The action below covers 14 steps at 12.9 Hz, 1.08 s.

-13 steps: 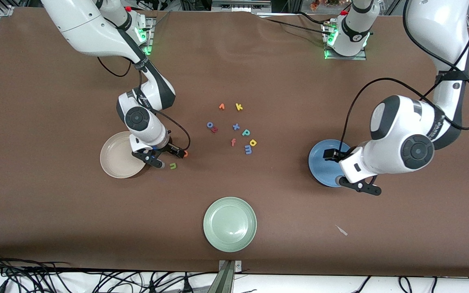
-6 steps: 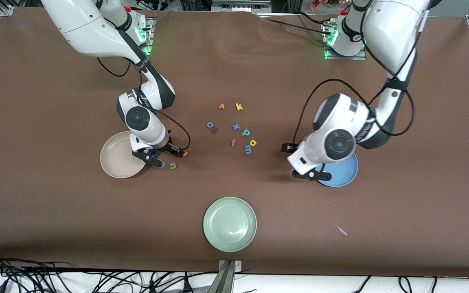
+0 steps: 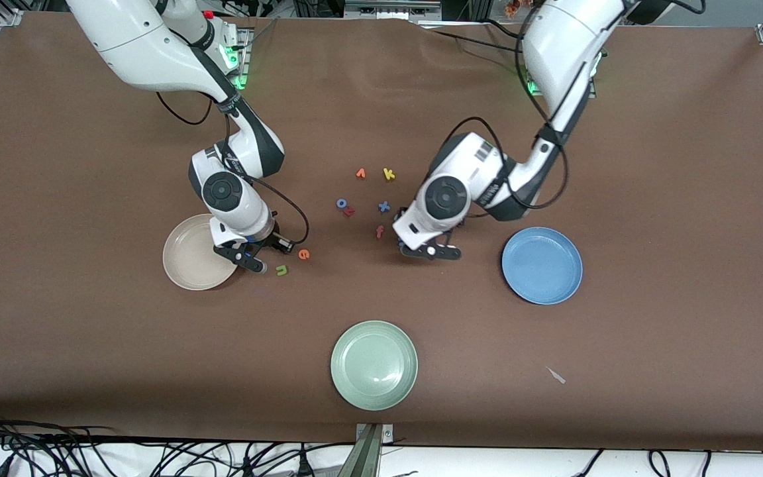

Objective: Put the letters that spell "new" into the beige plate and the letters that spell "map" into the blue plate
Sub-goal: 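Lift the pink M over the white plate while the left gripper reaches letters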

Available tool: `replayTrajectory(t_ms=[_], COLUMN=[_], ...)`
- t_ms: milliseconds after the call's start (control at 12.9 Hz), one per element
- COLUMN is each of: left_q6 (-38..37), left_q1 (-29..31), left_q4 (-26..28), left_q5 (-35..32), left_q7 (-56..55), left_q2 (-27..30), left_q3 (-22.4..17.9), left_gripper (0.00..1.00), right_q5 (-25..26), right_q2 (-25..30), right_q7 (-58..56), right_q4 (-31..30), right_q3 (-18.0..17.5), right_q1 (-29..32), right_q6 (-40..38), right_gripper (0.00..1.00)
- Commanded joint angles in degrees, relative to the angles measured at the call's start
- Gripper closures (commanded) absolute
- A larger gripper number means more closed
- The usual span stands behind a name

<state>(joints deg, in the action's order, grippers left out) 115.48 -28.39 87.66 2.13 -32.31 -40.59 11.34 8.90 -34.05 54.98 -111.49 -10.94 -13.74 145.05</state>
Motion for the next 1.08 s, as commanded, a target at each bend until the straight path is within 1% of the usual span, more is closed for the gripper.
replayTrajectory(t_ms=[0, 77, 232, 541, 696, 773, 850, 927, 1005], left_q6=[4.56, 6.49, 11.23, 11.78, 11.35, 11.26, 11.26, 11.26, 11.26], left_q1=[-1.93, -3.59, -4.13, -2.81, -2.64, -2.55, -2.72, -2.55, -2.12], left_q4=[3.65, 4.53, 5.68, 5.07, 5.33, 5.76, 5.42, 5.42, 5.42], left_q5=[1.12, 1.03, 0.95, 0.68, 0.68, 0.59, 0.59, 0.59, 0.59], left_q7=[-1.26, -2.31, -2.58, -2.14, -2.4, -1.88, -2.22, -2.4, -1.71], left_q2=[0.78, 0.69, -0.45, -0.28, -0.19, -0.1, -0.1, -0.1, -0.1], left_q3=[-0.88, -0.88, -0.88, -0.88, -0.97, -0.97, -0.97, -0.97, -0.97], left_gripper=[0.07, 0.08, 0.09, 0.09, 0.08, 0.09, 0.1, 0.1, 0.1], right_q5=[1.12, 1.12, 0.68, 0.59, 0.5, 0.41, 0.33, 0.15, 0.06], right_q2=[0.91, 1.61, 3.72, 7.41, 7.77, 7.77, 7.68, 7.51, 7.33], right_q7=[0.05, -0.31, -4.24, -18.38, -24.8, -26.22, -25.98, -25.19, -25.1], right_q4=[-1.1, -1.1, -0.48, 0.66, 0.31, 0.05, -0.04, -0.04, 0.05], right_q3=[-0.22, -0.14, -0.13, -0.05, 0.13, 0.13, 0.13, 0.13, 0.13], right_q1=[0.47, 0.91, 2.84, 8.37, 11.44, 12.24, 12.34, 12.25, 12.25], right_q6=[0.67, 0.15, -3.62, -9.43, -9.79, -9.79, -9.7, -9.61, -9.27], right_gripper=[0.79, 0.79, 0.79, 0.79, 0.79, 0.78, 0.65, 0.4, 0.29])
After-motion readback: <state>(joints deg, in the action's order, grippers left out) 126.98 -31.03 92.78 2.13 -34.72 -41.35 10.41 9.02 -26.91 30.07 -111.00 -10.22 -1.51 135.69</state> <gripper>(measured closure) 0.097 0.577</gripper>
